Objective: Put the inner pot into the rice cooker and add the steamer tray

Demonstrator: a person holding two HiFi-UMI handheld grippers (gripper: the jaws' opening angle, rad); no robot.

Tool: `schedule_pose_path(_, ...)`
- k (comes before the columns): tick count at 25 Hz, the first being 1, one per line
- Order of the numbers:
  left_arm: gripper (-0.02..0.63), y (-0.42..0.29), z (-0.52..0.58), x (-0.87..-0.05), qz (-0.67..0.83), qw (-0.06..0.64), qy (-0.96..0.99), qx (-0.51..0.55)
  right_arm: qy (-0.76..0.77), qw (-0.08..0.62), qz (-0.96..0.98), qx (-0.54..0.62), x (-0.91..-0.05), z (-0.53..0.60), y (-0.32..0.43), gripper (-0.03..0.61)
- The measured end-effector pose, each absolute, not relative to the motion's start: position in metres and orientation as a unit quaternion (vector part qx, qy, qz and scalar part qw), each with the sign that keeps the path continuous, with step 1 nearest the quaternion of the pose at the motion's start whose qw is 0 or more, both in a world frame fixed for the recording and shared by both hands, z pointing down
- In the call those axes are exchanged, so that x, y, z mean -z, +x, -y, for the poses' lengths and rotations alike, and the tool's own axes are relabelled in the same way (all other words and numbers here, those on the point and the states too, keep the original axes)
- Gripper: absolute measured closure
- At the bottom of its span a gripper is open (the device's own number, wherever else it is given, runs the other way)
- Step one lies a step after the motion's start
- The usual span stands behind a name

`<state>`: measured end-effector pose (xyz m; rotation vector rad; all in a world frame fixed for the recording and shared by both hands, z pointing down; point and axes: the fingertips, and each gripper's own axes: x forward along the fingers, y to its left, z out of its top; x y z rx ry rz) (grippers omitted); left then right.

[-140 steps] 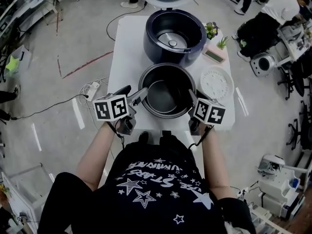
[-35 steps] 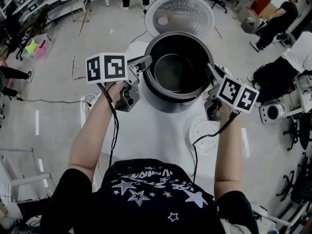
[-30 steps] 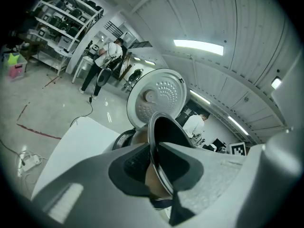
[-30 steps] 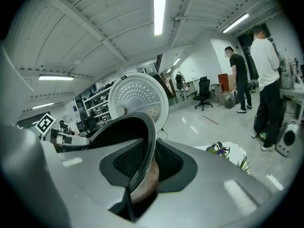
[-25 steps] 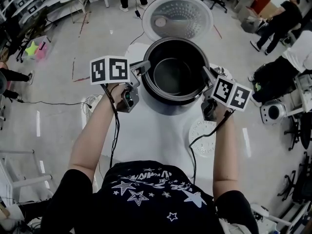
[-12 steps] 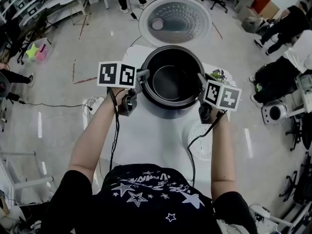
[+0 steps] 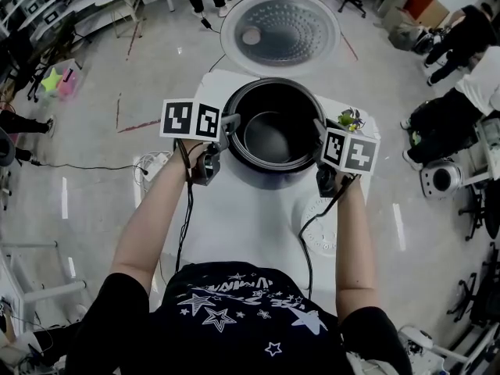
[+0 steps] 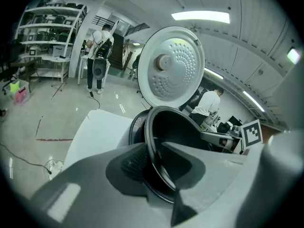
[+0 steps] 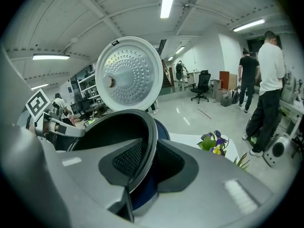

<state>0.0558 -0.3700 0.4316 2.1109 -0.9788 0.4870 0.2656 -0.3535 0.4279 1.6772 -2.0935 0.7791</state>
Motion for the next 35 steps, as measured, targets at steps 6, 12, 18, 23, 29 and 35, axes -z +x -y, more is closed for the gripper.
schedule_pose_path(6, 0.494, 0.057, 0.374, -0.434, 0.386, 0.340, 0.832, -0.209, 0.603, 0.187, 0.726, -0.271, -0.439, 0.355, 0.266, 0.449)
schedule_pose_path(12, 0.401, 0.062, 0.377, -0.429, 0.384, 0.285, 0.851, -0.215, 0.595, 0.188, 0.737, -0.261, -0.437, 0.356, 0.260, 0.419)
schedule_pose_path(18, 0.257, 0.071, 0.374, -0.429, 0.383, 0.218, 0.870, -0.221, 0.579, 0.176, 0.754, -0.255, -0.436, 0.350, 0.250, 0.307)
schedule_pose_path(23, 0.226, 0.053, 0.375, -0.409, 0.413, 0.191, 0.872, -0.182, 0.584, 0.162, 0.756, -0.247, -0.428, 0.344, 0.244, 0.249)
schedule_pose_path(29, 0.226, 0.037, 0.362, -0.387, 0.425, 0.165, 0.879, -0.143, 0.595, 0.139, 0.759, -0.224, -0.410, 0.327, 0.242, 0.249)
schedule_pose_path(35, 0.238, 0.018, 0.331, -0.375, 0.425, 0.129, 0.887, -0.128, 0.611, 0.113, 0.763, -0.181, -0.383, 0.302, 0.229, 0.249)
